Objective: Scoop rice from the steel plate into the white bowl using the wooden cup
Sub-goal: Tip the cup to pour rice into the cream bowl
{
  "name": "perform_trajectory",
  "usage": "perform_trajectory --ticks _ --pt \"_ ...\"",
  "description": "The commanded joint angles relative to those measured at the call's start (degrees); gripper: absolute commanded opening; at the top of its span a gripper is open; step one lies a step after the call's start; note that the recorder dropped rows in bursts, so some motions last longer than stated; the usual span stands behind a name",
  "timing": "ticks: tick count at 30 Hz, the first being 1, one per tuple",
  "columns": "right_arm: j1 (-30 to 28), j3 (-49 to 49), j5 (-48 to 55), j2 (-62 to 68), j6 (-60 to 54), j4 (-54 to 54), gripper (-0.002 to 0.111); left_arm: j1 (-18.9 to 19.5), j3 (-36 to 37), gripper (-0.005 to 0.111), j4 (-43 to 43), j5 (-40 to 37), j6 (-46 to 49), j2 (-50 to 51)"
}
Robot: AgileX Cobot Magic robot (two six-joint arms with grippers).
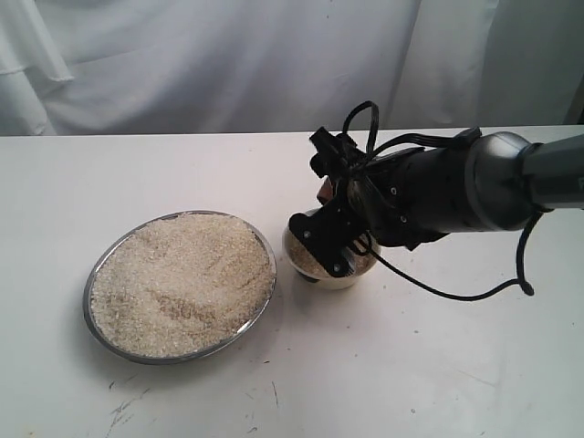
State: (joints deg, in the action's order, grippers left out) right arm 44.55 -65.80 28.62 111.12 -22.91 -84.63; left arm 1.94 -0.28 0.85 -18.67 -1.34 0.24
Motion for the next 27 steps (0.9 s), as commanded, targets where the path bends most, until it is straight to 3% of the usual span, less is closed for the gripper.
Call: perform_trajectory --ticks 1,27 --pt "0.80 0.00 0.75 -0.39 -0.11 -2.30 0.000 0.11 0.28 0.000 0.09 0.40 -0.01 -0.24" --pt "2.44 0.00 3.27 -2.23 5.25 -9.50 0.000 0.11 0.28 0.000 0.09 0.40 -0.01 -0.24"
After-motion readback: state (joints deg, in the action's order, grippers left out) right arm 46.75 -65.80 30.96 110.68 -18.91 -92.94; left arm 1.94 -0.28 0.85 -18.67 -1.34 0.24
